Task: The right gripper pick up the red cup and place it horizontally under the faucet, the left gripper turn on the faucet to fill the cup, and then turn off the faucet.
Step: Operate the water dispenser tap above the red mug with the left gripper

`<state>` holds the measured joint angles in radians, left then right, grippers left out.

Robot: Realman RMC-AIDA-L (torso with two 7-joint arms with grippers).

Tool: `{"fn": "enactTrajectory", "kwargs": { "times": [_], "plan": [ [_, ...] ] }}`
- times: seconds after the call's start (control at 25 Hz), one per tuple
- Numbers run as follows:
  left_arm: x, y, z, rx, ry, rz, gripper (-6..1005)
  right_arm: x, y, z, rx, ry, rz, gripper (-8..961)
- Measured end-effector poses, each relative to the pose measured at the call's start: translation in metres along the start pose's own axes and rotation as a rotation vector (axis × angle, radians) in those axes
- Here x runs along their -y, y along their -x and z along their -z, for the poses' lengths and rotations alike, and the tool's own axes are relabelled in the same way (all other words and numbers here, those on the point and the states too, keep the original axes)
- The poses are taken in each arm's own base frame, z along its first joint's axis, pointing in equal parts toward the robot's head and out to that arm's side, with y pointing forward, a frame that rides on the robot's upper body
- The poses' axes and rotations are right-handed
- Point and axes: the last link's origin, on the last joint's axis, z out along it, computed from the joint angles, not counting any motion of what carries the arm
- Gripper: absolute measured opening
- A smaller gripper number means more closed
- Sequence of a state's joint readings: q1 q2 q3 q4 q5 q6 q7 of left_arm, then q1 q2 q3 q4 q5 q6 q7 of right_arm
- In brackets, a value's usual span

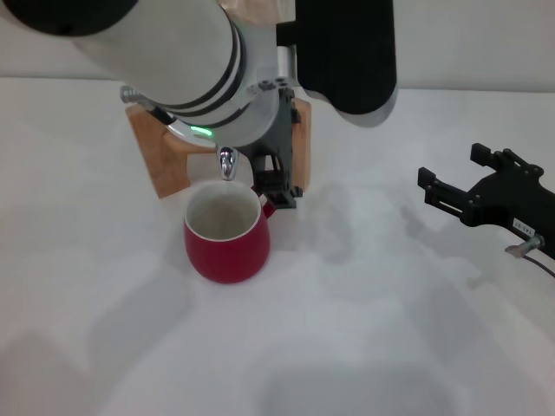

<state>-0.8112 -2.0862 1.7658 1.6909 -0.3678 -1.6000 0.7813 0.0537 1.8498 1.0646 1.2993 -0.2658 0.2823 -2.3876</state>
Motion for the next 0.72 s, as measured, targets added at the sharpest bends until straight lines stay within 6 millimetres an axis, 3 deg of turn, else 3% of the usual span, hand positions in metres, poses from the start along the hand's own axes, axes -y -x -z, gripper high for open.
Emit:
{"fn": "enactTrajectory", "kwargs": {
  "times": [0.72],
  "plan": [
    [-0.008,0.014,-0.006,0.052,0.029,0.03,889,0.0,0.0,0.0,0.0,-0.001,0.002,868]
  ]
}}
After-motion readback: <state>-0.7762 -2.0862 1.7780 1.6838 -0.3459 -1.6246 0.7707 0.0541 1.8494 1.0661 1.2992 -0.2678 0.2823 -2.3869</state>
